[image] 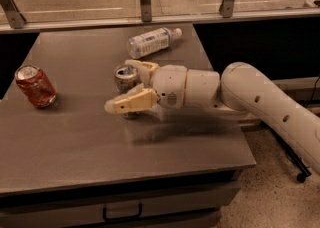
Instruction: Place redbull can upright
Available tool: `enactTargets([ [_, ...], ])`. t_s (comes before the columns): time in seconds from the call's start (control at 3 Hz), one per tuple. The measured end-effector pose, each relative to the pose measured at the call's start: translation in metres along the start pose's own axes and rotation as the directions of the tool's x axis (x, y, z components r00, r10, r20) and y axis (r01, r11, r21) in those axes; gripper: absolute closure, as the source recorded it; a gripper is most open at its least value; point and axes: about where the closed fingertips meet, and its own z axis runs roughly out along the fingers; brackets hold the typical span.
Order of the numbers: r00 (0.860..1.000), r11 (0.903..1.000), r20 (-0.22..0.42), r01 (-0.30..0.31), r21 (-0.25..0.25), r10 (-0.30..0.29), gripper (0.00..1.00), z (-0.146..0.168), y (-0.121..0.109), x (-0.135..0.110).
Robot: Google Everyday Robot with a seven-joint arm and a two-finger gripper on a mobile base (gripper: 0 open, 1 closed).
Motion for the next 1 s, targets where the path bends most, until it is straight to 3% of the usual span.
enactTargets([
  [0.33,1.000,0.9993,-0.030,0.002,0.038,-0.001,0.00,-0.014,-0.005,0.003],
  [0.67,0.996,0.9935,-0.093,0.016,0.112,-0.006,0.00,-0.048,-0.015,0.004],
  [1.0,0.982,0.9662,-0.187,0.029,0.256,0.020,0.00,-0.096,-0.027,0.006],
])
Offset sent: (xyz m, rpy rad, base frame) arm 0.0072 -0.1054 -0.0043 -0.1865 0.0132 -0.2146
